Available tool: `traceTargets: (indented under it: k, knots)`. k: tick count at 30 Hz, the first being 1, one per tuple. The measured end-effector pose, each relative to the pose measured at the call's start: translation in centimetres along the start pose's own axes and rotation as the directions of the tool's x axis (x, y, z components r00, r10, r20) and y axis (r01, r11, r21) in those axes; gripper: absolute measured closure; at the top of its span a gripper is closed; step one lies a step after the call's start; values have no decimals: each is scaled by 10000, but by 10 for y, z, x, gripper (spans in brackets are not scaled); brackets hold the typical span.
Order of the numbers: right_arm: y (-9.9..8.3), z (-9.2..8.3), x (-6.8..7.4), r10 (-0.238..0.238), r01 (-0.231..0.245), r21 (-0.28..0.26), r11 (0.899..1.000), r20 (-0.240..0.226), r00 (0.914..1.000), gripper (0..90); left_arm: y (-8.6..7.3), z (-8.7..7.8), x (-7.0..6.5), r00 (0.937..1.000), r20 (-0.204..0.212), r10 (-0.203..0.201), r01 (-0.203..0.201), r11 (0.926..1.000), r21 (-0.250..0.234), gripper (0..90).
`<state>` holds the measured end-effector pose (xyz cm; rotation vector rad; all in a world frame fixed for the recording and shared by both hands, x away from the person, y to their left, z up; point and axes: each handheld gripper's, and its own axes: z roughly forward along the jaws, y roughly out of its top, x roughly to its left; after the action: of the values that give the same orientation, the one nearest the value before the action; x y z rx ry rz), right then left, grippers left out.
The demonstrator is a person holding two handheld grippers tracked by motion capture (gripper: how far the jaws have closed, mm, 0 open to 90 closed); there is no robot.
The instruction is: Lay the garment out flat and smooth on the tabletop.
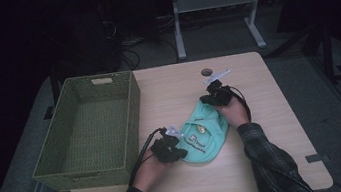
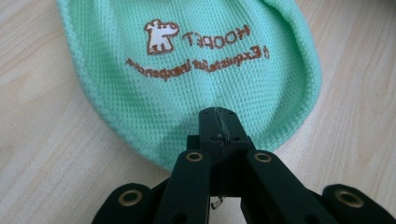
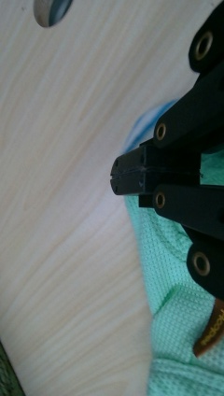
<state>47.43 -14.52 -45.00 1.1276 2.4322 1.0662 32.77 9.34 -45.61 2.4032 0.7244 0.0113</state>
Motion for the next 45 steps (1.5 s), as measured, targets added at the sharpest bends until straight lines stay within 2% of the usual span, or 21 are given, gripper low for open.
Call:
traceTargets:
  k: [7,8,11,14,16,18,19,20,22,28,29,32,33,39,44,45]
  knots:
    - [8,10,-6,236,-233,-74,9997,348,9991,900,0,0,0,10000,5,21,-21,10000,32,897]
    - [8,13,-6,379,-379,20,9993,256,9990,900,0,0,0,10000,6,10,-10,10000,34,896]
    - [8,15,-4,323,-324,34,9995,65,9995,883,0,0,0,10000,46,-72,73,10000,-30,896]
    - [8,4,-1,108,-108,-311,9995,-32,9999,850,0,0,0,10000,6,-27,27,10000,-32,896]
    - [9,-7,-1,146,-152,-360,9992,-146,9998,838,0,0,0,10000,-6,-1,1,10000,29,895]
    - [8,-15,0,198,-209,-465,9987,-241,9995,827,0,0,0,9998,35,-182,182,9998,-36,894]
    - [7,-20,-1,203,-216,-516,9984,-256,9995,820,0,-1,2,10000,54,-4,3,9999,135,893]
    - [5,-25,0,236,-254,-567,9981,-325,9992,820,1,-1,2,10000,71,-6,5,9999,150,888]
    - [2,-33,1,200,-222,-602,9979,-382,9991,820,1,0,1,9996,88,-260,259,9997,3,881]
    - [-11,-56,10,-56,11,-727,9974,-616,9981,844,7,-6,4,9999,-123,63,-64,10000,-69,867]
    - [-14,-60,12,-113,64,-754,9971,-647,9978,858,8,-6,3,9999,-123,-97,95,9998,-184,866]
    - [-23,-67,15,-148,87,-801,9967,-768,9969,897,14,-11,8,9998,-161,-138,132,9994,-325,870]
    - [-26,-70,17,-168,89,-827,9965,-953,9953,898,16,-12,9,9996,-115,-239,234,9990,-387,896]
    - [-45,-77,28,-474,386,-747,9965,-1199,9916,899,31,-19,23,9968,-672,-426,365,9953,-894,898]
    - [-62,-82,38,-561,487,-570,9972,-1374,9889,899,43,-15,34,9927,-1012,-662,536,9910,-1230,896]
    - [-64,-83,38,-699,624,-580,9964,-1386,9879,899,47,-15,37,9919,-1097,-636,500,9913,-1221,897]
